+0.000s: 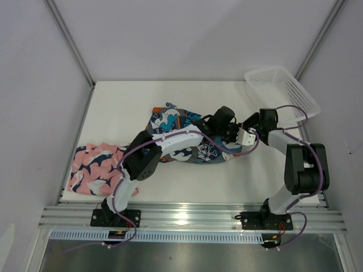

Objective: Fold and stack the shorts
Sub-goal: Fold the shorts

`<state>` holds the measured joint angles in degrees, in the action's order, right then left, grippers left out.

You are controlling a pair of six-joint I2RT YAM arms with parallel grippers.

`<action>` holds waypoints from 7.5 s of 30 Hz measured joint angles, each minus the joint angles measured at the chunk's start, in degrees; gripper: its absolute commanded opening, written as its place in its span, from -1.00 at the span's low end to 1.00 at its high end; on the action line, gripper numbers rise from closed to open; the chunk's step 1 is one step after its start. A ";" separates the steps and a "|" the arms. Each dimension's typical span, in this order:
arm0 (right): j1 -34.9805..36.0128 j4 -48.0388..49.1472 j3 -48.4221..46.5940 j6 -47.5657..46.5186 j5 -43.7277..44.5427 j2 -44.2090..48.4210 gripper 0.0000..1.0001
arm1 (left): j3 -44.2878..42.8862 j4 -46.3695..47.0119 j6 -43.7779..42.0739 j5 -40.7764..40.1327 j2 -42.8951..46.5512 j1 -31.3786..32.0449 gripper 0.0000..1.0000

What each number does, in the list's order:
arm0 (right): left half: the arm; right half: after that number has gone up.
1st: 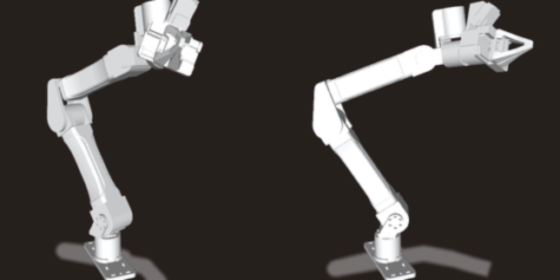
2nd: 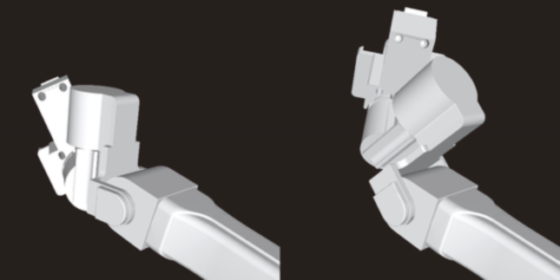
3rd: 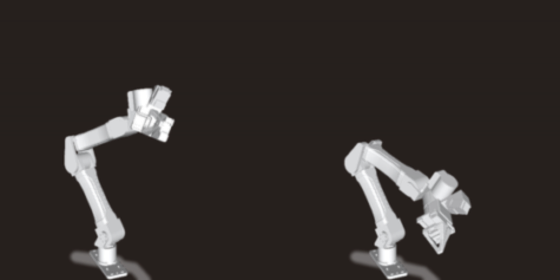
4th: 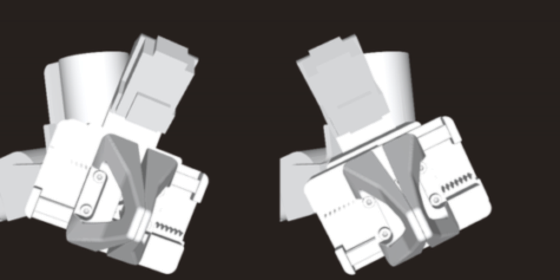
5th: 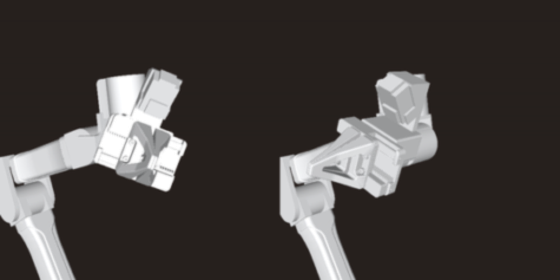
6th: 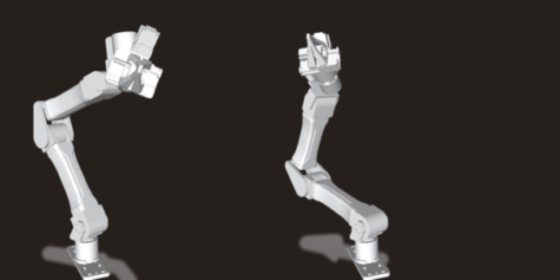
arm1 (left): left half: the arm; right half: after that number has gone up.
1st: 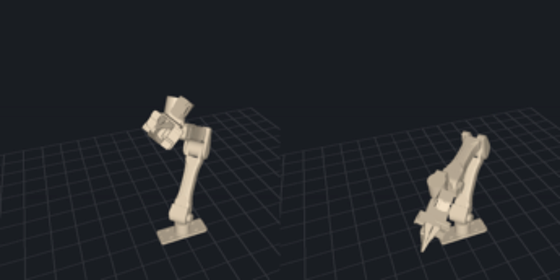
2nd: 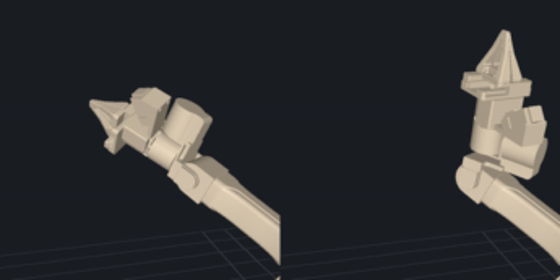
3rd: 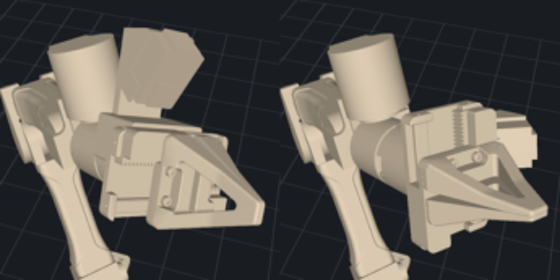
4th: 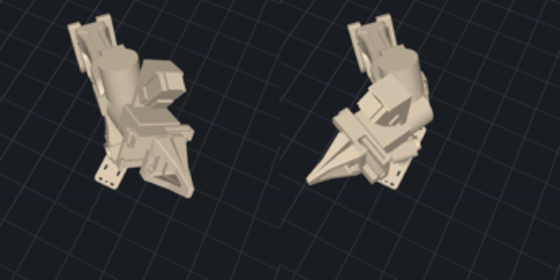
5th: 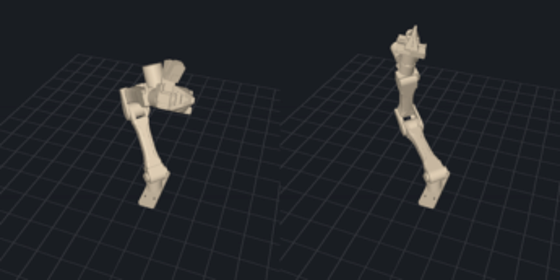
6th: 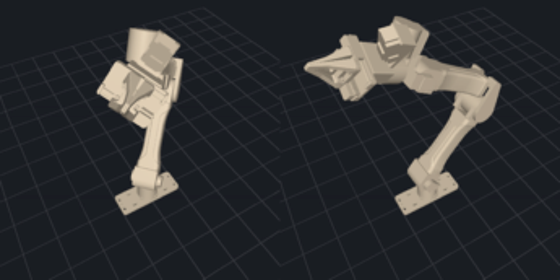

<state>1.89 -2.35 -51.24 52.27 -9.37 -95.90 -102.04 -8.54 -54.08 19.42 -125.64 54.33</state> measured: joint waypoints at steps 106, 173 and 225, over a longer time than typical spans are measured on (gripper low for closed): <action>-0.44 3.43 7.34 -11.06 -5.86 4.26 -0.39 | 2.36 -3.10 41.77 -3.69 1.40 -3.61 -1.00; 5.88 25.24 20.81 0.31 -18.36 3.65 0.16 | 35.82 20.52 59.60 -8.48 9.79 -3.08 -1.00; -6.32 -33.51 -5.11 -20.61 -4.07 25.29 -1.00 | 49.33 44.52 81.26 -18.64 10.51 -3.91 -1.00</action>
<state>-4.43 -35.86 -56.36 31.66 -13.43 -70.61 -52.71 35.99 27.18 0.78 -115.13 50.41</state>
